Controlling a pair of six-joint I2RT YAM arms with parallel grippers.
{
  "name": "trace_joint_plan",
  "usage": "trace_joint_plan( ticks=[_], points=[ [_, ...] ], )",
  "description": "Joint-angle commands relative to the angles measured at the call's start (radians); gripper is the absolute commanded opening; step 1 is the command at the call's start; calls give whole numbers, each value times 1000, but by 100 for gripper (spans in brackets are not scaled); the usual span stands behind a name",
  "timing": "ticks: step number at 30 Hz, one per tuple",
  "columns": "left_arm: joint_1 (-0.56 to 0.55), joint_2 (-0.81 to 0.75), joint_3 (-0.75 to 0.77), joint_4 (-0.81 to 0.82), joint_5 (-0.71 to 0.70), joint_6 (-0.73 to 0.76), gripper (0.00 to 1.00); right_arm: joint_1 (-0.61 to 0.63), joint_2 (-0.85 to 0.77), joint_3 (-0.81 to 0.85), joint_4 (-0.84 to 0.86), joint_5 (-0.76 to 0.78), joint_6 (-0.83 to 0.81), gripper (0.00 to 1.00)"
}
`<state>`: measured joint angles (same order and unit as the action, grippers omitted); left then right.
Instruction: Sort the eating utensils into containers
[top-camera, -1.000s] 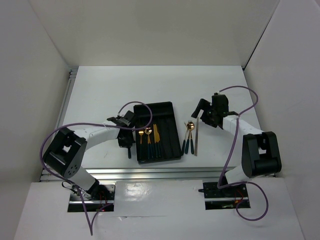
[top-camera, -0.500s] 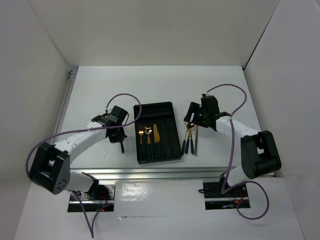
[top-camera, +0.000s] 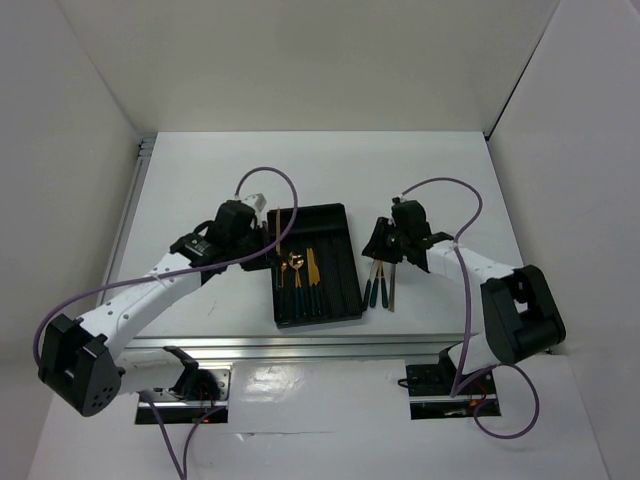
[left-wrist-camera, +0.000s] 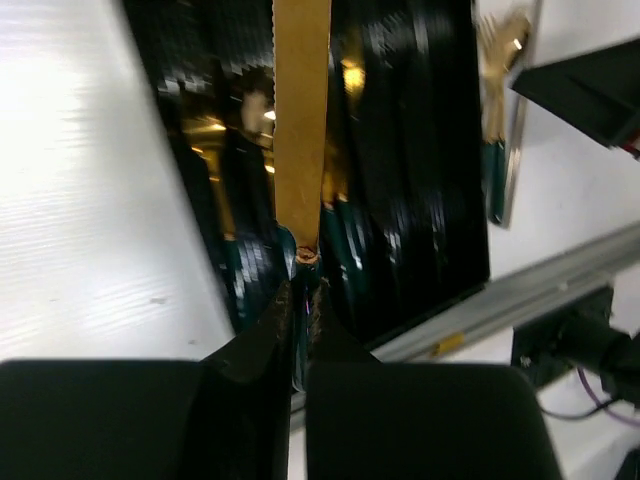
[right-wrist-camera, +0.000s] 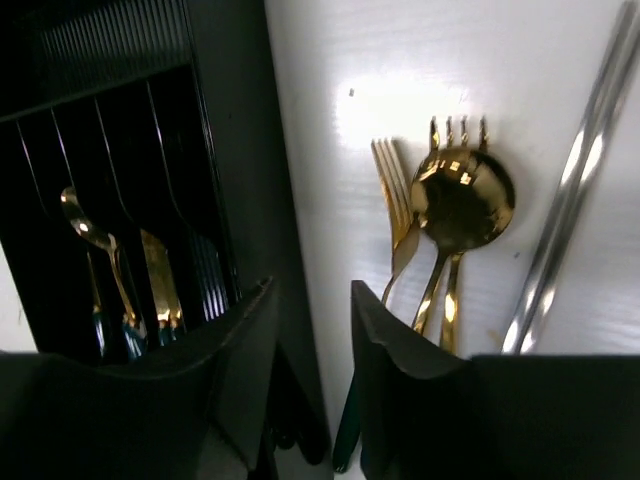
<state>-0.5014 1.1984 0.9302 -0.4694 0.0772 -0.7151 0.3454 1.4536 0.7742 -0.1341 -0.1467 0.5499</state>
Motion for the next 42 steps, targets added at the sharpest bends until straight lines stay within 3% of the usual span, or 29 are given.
trace_joint_plan(
  ticks=[1,7,17,26,42],
  points=[
    [-54,32,-4,101,75,-30,0,39,-41,-44,62,-60,65,41],
    [-97,67,-18,184,104,-89,0,133,-41,-44,-25,93,105,24],
    [-193,170,-27,276,42,-214,0,152,-82,-84,-102,164,142,6],
    [-235,231,-68,276,-57,-317,0,190,-144,-116,-151,164,171,4],
    [-244,322,-57,350,-1,-308,0,239,-144,-138,-182,153,220,0]
  ],
)
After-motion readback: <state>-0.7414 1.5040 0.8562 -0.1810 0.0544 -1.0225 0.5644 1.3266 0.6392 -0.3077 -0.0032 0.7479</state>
